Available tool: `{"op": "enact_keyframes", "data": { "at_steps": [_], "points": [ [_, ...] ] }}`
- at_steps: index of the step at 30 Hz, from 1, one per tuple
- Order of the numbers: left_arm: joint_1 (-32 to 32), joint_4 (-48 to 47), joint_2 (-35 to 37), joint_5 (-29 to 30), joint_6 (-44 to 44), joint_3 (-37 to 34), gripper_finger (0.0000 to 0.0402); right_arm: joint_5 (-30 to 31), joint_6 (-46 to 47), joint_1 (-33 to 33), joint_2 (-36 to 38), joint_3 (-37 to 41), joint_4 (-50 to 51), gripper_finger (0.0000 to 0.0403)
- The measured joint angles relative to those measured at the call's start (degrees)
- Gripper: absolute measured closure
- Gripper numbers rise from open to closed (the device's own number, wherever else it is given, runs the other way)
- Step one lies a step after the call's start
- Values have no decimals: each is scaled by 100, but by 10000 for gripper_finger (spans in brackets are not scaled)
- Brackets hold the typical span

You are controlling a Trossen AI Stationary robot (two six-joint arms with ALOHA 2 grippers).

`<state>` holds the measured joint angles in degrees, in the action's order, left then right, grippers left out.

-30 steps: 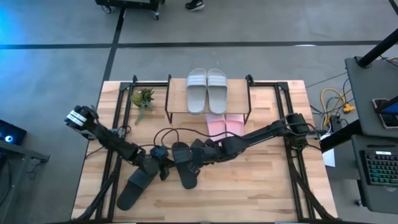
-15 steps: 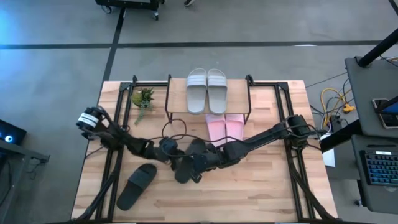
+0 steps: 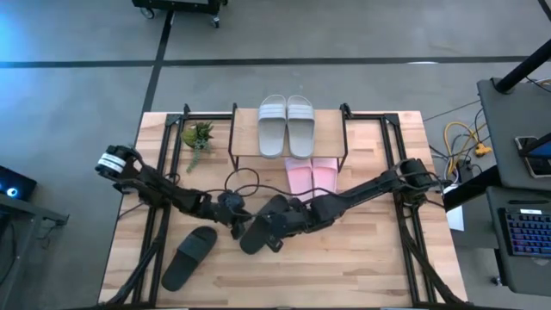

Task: Pick and place slides into the shelf
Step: Move the right black slide to the centre on the table

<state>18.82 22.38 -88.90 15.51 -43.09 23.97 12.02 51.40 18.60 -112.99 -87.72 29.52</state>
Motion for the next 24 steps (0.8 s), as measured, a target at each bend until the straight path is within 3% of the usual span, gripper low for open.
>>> {"op": "enact_keyframes", "data": {
  "at_steps": [9, 17, 24],
  "points": [
    [185, -20, -99, -89, -3, 138, 350, 1, 2, 250, 4, 4, 1336, 390],
    [181, 1097, -628, -115, -3, 202, 350, 115, 243, 290, 4, 7, 1376, 390],
    [188, 1197, -986, -338, 0, 497, 350, 152, 238, 288, 4, 9, 1394, 390]
  ]
}}
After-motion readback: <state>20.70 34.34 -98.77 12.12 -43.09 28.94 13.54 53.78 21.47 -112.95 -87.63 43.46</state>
